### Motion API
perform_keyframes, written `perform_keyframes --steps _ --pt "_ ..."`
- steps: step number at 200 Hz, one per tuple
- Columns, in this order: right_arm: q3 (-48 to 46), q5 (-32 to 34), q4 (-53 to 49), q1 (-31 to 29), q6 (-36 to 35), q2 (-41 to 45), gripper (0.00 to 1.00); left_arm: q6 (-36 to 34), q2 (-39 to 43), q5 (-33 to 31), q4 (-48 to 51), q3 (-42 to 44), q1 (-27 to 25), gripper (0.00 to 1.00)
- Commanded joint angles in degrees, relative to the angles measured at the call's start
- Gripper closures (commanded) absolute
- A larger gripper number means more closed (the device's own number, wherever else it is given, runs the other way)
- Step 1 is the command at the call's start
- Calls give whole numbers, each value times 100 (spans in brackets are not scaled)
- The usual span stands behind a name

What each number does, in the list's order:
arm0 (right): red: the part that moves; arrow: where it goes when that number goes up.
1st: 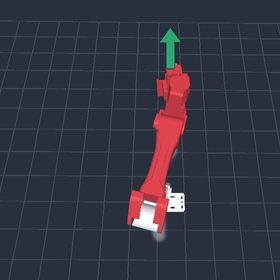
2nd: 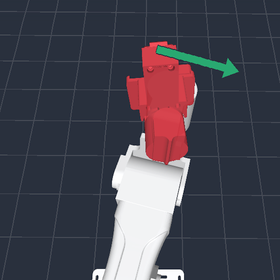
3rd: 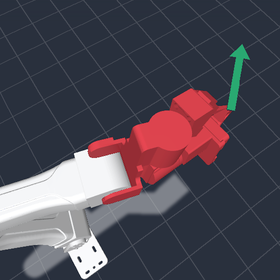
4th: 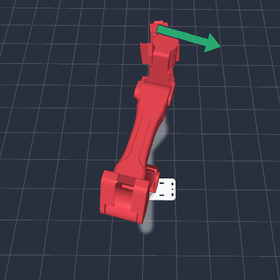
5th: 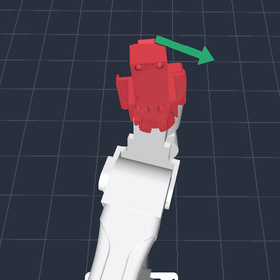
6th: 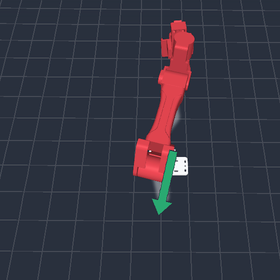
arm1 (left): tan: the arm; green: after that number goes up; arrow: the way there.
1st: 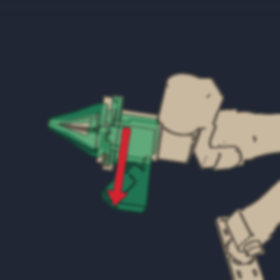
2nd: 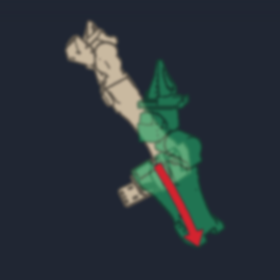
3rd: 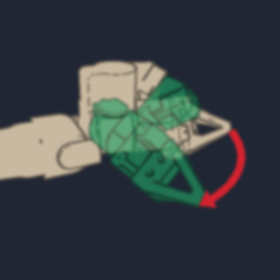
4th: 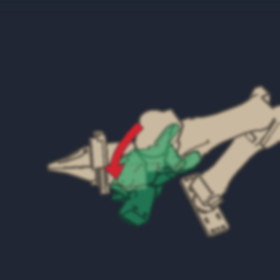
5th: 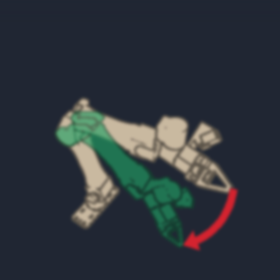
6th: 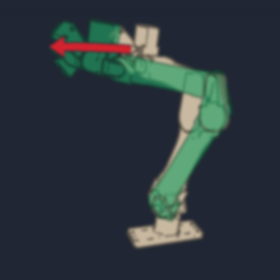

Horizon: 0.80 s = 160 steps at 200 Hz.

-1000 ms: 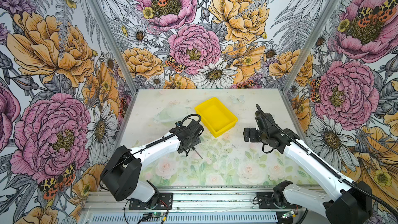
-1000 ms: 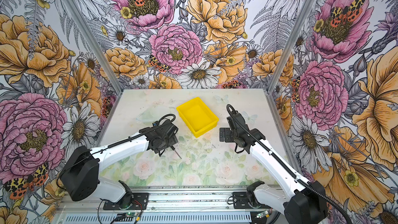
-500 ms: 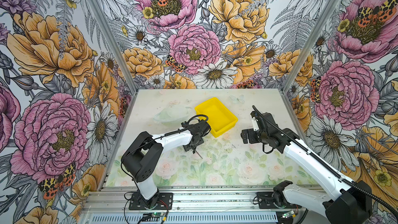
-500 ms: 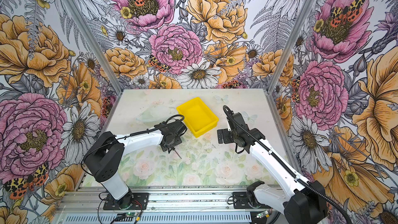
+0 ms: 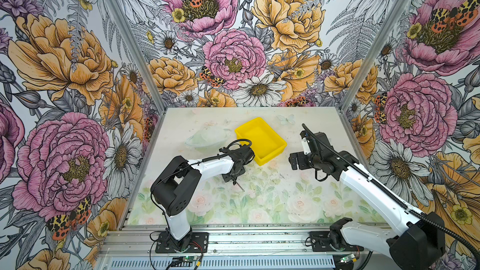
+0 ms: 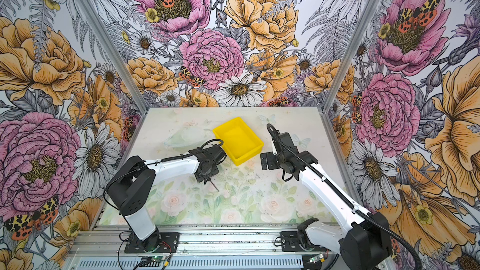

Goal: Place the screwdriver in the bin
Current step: 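Lower the left gripper and close it on the screwdriver handle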

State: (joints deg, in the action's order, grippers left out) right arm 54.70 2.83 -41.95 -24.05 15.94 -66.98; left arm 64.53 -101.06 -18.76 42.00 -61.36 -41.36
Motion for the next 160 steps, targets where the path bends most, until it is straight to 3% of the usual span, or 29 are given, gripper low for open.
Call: perform_keyframes --steps 1,66,160 --pt "140 151 65 -20 -54 -34 0 -28 -89 43 -43 -2 56 48" --pt "159 119 65 22 -61 53 1 -42 -269 127 -43 -51 58 61" --pt "138 91 65 159 -83 139 1 -51 -388 93 -34 -70 -6 89"
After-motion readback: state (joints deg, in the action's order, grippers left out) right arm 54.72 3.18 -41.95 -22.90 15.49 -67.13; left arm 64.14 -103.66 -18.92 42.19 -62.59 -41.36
